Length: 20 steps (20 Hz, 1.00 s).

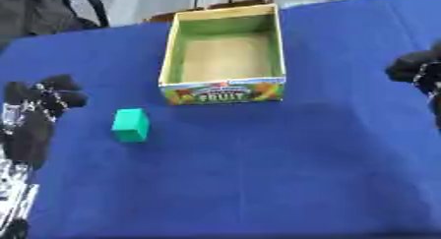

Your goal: Pick up objects on the table and place them in the box.

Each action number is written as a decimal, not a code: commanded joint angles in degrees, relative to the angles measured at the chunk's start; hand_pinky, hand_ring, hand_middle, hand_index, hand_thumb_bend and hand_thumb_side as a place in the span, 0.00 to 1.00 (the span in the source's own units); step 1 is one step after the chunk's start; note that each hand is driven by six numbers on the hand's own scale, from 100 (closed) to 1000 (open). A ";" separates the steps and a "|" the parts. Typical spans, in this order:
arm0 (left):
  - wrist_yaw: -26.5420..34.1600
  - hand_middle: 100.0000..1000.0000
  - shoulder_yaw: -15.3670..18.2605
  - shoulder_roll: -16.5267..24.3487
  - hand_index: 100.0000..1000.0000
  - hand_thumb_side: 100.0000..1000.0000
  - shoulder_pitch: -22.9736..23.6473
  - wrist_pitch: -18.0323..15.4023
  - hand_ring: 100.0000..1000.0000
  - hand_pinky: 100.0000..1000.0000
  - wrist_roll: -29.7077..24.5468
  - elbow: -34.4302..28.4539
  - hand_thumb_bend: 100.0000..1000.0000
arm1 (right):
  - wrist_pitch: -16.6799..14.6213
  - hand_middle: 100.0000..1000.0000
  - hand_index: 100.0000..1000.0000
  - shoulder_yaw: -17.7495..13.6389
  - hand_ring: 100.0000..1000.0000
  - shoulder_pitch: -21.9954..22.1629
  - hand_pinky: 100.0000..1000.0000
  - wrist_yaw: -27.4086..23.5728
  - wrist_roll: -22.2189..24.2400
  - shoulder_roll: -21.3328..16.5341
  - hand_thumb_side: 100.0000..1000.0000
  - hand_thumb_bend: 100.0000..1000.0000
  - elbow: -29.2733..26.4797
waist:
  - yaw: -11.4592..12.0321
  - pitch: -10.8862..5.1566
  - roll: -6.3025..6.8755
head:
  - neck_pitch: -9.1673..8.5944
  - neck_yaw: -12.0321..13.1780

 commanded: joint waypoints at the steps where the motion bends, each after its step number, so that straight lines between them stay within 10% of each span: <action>1: -2.39 0.64 0.48 4.11 0.79 0.76 -1.18 0.32 0.65 0.70 -1.02 -1.35 0.62 | -0.08 0.52 0.60 -0.30 0.65 -0.53 0.72 0.15 0.10 -0.75 0.94 0.00 -0.52 | -0.09 -1.12 -0.17 | 0.03 -0.17; 10: -10.95 0.74 -2.64 17.44 0.88 0.27 -7.06 3.27 0.72 0.76 -8.98 -1.62 0.42 | 0.01 0.52 0.60 -0.17 0.65 -0.39 0.72 0.18 0.26 -0.93 0.95 0.00 -0.42 | -0.58 -1.38 0.26 | -0.21 -0.71; 20: -20.02 0.76 -13.48 32.18 0.91 0.25 -13.80 -1.15 0.73 0.74 -18.04 7.63 0.44 | 0.11 0.52 0.60 0.11 0.65 -0.43 0.72 0.25 0.55 -0.88 0.95 0.00 -0.29 | -1.15 -1.68 0.44 | -0.23 -0.83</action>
